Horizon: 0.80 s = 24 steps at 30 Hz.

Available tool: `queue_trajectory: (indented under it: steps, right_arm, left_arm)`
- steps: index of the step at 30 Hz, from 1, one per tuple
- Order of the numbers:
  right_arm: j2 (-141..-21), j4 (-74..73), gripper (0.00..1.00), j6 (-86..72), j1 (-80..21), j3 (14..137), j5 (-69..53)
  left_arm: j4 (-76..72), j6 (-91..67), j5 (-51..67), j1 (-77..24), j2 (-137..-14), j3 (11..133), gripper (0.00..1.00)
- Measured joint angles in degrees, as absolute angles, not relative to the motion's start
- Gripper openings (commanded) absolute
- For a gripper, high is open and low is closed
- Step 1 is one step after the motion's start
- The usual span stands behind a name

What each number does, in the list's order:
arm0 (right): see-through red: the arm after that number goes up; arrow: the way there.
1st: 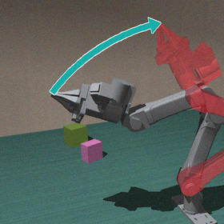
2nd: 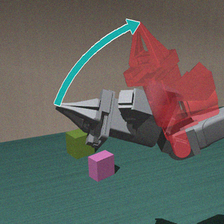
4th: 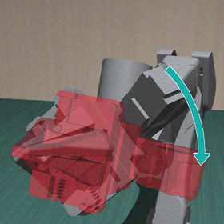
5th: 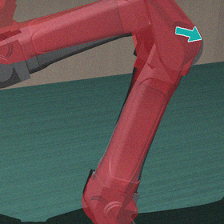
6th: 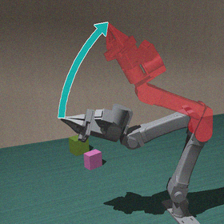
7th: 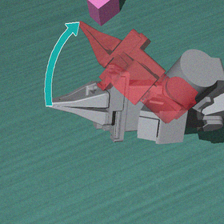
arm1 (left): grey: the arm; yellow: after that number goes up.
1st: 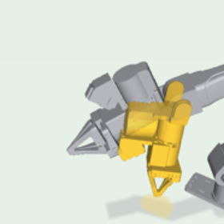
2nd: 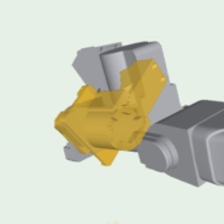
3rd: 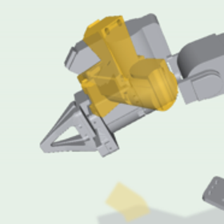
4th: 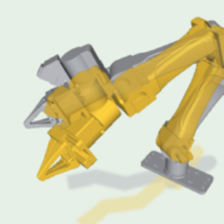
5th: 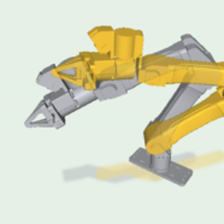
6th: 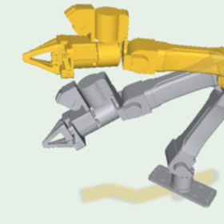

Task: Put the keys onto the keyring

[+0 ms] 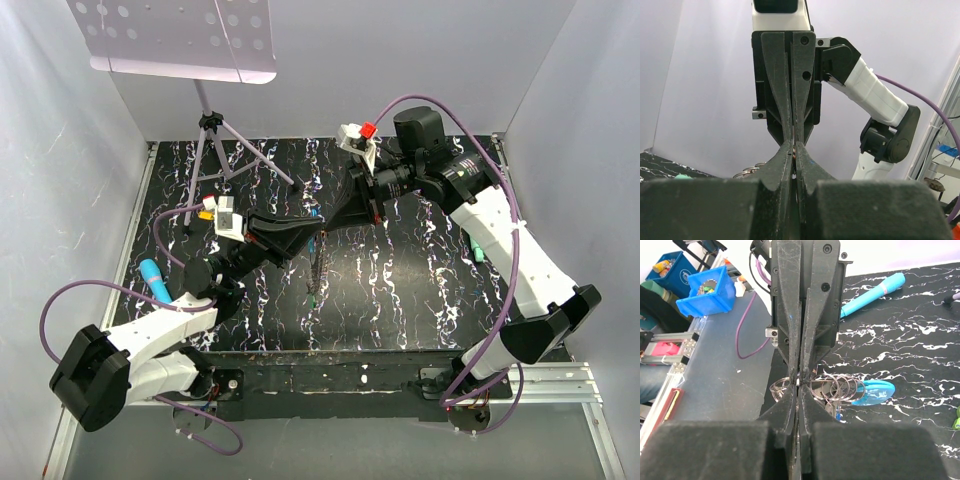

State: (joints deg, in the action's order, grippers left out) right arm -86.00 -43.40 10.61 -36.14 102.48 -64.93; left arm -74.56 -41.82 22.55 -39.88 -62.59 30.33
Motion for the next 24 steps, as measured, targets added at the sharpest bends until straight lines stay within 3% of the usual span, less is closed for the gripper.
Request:
queue_trajectory:
  steps: [4, 6, 8, 11, 12, 17, 24]
  right_arm:
    - [-86.0, -43.53, 0.01, 11.33, -36.18, 102.5, -64.77]
    - [-86.0, -43.88, 0.01, 12.29, -36.21, 102.54, -64.4]
    - [-86.0, -45.56, 0.01, 14.13, -36.4, 102.83, -63.51]
    - [-86.94, -52.38, 0.01, 19.86, -36.69, 105.49, -59.99]
    - [-88.05, -56.38, 0.01, 23.31, -36.84, 108.03, -58.24]
    - [-94.45, -70.32, 0.01, 39.2, -37.34, 120.73, -49.3]
    - [-96.12, -76.31, 0.01, 51.42, -39.31, 122.02, -38.65]
  left_arm:
    - [-74.54, -41.87, 22.55, -39.88, -62.59, 30.33, 0.0]
    - [-74.11, -41.87, 22.61, -39.88, -62.41, 30.33, 0.22]
    - [-72.2, -41.56, 23.0, -39.66, -61.36, 30.33, 0.6]
    - [-62.87, -40.8, 25.69, -37.87, -55.92, 30.83, 0.92]
    - [-56.12, -39.7, 27.7, -36.75, -52.77, 32.12, 0.98]
    - [-19.57, -24.38, 34.41, -34.85, -45.54, 47.66, 0.98]
    - [10.52, -1.23, 37.93, -34.74, -49.63, 59.77, 0.78]
